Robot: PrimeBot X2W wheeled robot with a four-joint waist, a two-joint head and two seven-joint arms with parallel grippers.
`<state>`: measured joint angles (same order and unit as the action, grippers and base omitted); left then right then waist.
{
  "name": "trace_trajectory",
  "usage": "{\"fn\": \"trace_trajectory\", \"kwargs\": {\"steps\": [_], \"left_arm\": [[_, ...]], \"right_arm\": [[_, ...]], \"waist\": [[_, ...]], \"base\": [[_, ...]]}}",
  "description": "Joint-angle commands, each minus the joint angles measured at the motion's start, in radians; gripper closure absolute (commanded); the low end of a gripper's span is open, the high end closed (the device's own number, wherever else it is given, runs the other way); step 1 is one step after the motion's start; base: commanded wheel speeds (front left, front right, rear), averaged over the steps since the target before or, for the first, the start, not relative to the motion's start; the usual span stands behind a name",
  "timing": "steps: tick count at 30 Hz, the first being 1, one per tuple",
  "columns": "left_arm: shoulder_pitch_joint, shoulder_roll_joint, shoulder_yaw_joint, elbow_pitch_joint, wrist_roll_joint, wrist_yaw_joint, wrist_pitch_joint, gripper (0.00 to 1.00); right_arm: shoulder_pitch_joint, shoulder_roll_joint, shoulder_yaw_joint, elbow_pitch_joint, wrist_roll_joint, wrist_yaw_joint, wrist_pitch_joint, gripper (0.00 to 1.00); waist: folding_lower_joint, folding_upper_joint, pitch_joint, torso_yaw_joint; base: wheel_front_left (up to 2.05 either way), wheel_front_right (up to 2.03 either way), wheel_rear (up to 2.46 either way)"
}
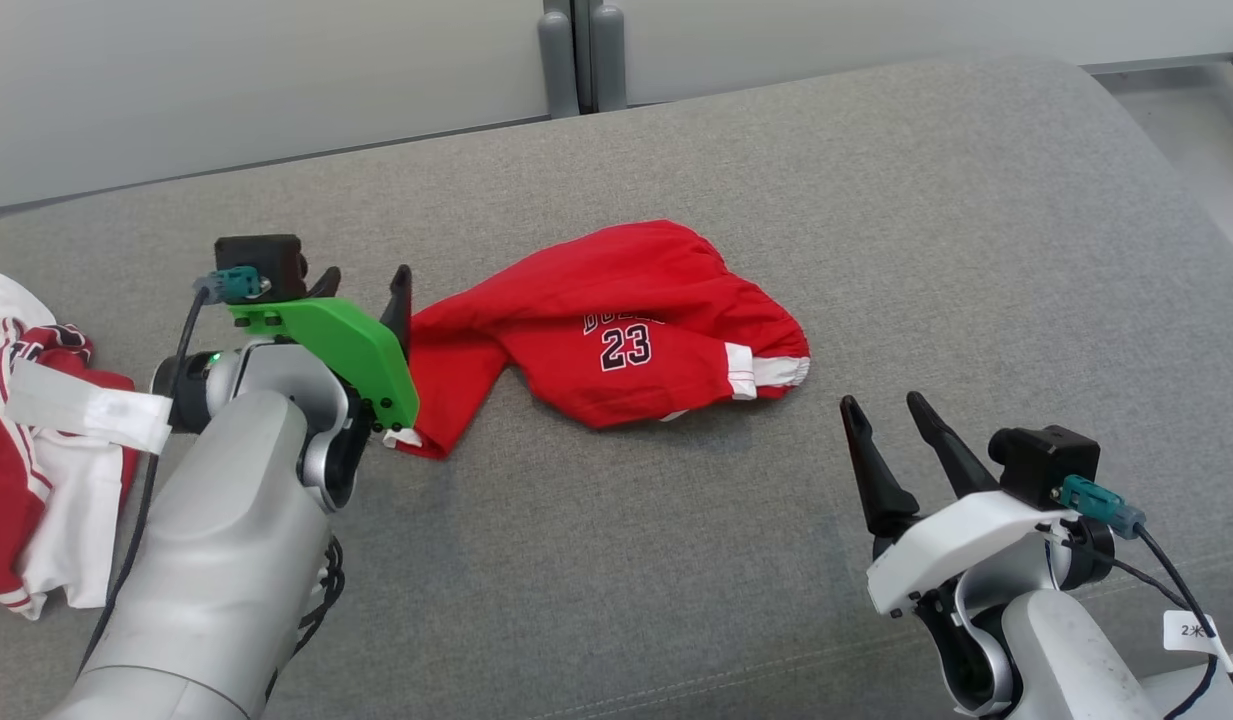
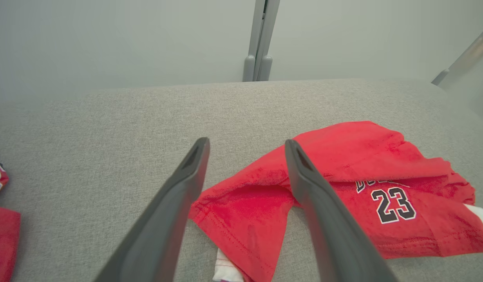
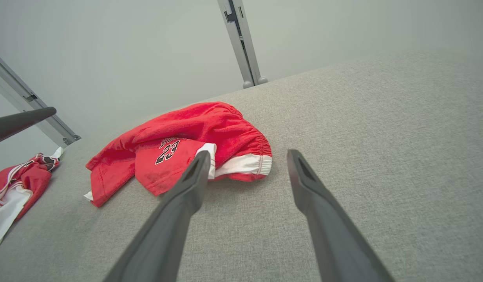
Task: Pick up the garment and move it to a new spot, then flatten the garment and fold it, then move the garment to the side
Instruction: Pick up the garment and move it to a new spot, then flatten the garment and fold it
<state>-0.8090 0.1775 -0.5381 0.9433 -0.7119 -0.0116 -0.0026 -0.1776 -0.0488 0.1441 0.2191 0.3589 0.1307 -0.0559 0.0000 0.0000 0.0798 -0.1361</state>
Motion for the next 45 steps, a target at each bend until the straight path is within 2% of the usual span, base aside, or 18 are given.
{"fn": "trace_trajectory", "kwargs": {"steps": [1, 6, 13, 20, 26, 36, 45], "left_arm": [[0.016, -0.007, -0.011, -0.012, 0.004, -0.017, -0.008, 0.00], [0.025, -0.045, -0.054, -0.058, 0.010, -0.056, 0.004, 0.00], [0.057, -0.074, -0.093, -0.131, 0.013, -0.067, 0.017, 0.00], [0.116, -0.099, -0.115, -0.228, -0.016, -0.060, 0.038, 0.00], [0.151, -0.094, -0.186, -0.276, 0.044, -0.030, 0.055, 0.00], [0.167, -0.100, -0.280, -0.288, 0.120, -0.008, 0.069, 0.00], [0.109, -0.099, -0.335, -0.252, 0.229, 0.090, 0.013, 0.00]], "right_arm": [[0.009, -0.003, -0.004, -0.006, -0.004, 0.000, 0.002, 0.00], [0.013, -0.003, -0.017, -0.013, -0.007, 0.000, 0.010, 0.00], [0.011, -0.003, -0.026, -0.019, -0.009, 0.000, 0.014, 0.00], [-0.002, -0.003, -0.030, -0.019, -0.004, 0.000, 0.012, 0.00], [-0.014, -0.003, -0.043, -0.018, -0.003, 0.000, 0.004, 0.00], [-0.034, -0.003, -0.039, -0.007, 0.010, 0.000, -0.011, 0.00], [-0.046, -0.003, -0.032, 0.004, 0.021, 0.000, -0.025, 0.00]], "waist": [[0.0000, 0.0000, -0.004, 0.014], [0.0000, 0.0000, -0.006, 0.028], [0.0000, 0.0000, 0.007, 0.011], [0.0000, 0.0000, 0.041, -0.040], [0.0000, 0.0000, 0.076, -0.089], [0.0000, 0.0000, 0.121, -0.133], [0.0000, 0.0000, 0.139, -0.148]], "base": [[0.00, 0.00, 0.00], [0.00, 0.00, 0.00], [0.00, 0.00, 0.00], [0.00, 0.00, 0.00], [0.00, 0.00, 0.00], [0.00, 0.00, 0.00], [0.00, 0.00, 0.00]]}}
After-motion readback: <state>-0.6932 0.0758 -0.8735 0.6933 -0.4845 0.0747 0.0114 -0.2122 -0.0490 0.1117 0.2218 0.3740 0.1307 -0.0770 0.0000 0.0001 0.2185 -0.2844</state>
